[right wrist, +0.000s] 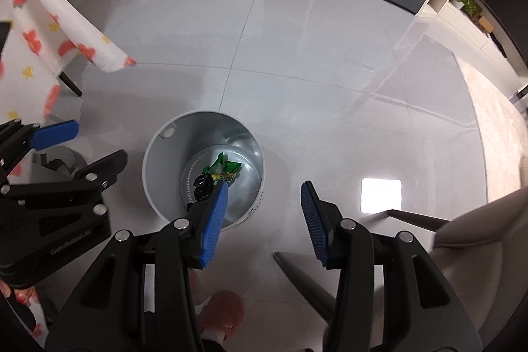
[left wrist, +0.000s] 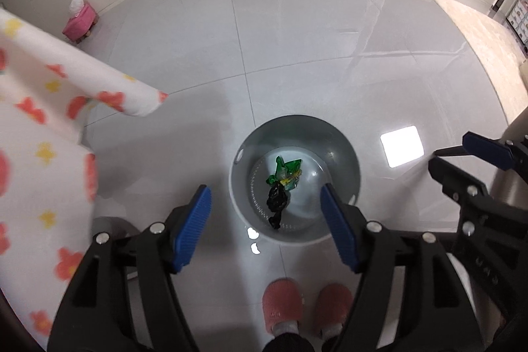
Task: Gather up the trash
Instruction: 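Open both grippers to drop the bag and wrapper into the bin, then move both tools back over the table toward the remaining trash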
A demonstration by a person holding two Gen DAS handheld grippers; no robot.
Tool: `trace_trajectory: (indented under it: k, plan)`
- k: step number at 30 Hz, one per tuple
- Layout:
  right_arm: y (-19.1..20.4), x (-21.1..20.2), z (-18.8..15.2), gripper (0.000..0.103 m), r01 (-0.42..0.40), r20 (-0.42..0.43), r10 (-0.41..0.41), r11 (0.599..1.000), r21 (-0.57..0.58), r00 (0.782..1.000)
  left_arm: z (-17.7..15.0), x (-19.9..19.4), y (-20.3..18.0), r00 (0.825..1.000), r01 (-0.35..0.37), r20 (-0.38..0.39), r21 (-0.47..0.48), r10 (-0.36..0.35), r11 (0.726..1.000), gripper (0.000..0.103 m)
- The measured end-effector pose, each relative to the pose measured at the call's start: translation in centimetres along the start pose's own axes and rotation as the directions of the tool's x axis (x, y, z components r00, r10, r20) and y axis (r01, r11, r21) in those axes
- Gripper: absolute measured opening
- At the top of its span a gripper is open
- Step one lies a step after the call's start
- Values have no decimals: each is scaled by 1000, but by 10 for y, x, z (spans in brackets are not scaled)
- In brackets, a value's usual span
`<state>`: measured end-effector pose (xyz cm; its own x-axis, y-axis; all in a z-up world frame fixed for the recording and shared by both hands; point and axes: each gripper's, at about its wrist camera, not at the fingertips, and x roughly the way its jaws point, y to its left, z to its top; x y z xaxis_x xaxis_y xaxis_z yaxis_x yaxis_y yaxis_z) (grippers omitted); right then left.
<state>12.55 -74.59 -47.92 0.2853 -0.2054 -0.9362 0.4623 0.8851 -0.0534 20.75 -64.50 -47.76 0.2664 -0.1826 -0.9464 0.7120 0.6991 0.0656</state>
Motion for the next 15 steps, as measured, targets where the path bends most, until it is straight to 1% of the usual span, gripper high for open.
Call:
trace_trajectory:
  k: [3, 4, 7, 10, 12, 15]
  plan:
    - [6, -45, 10, 50, -5, 14, 5, 1000, -6, 1000, -3, -46, 11, 1000, 1, 6, -28, -1, 1000, 70]
    - [10, -61, 13, 53, -13, 21, 13, 1000, -12, 1000, -4, -63, 15, 1000, 3, 9, -45, -3, 999, 74]
    - [22, -114, 23, 56, -42, 52, 44, 998, -44, 998, -11, -115, 34, 1000, 3, 9, -111, -2, 994, 76]
    - [43, -162, 28, 60, -74, 81, 84, 991, -111, 993, -23, -167, 51, 998, -52, 18, -166, 56, 985, 76]
    - [61, -195, 29, 60, -108, 97, 127, 977, -184, 987, -33, -201, 64, 995, -92, 20, -216, 99, 972, 76]
    - [91, -242, 30, 61, -149, 120, 191, 945, -292, 974, -55, -244, 92, 993, -108, 9, -334, 118, 936, 76]
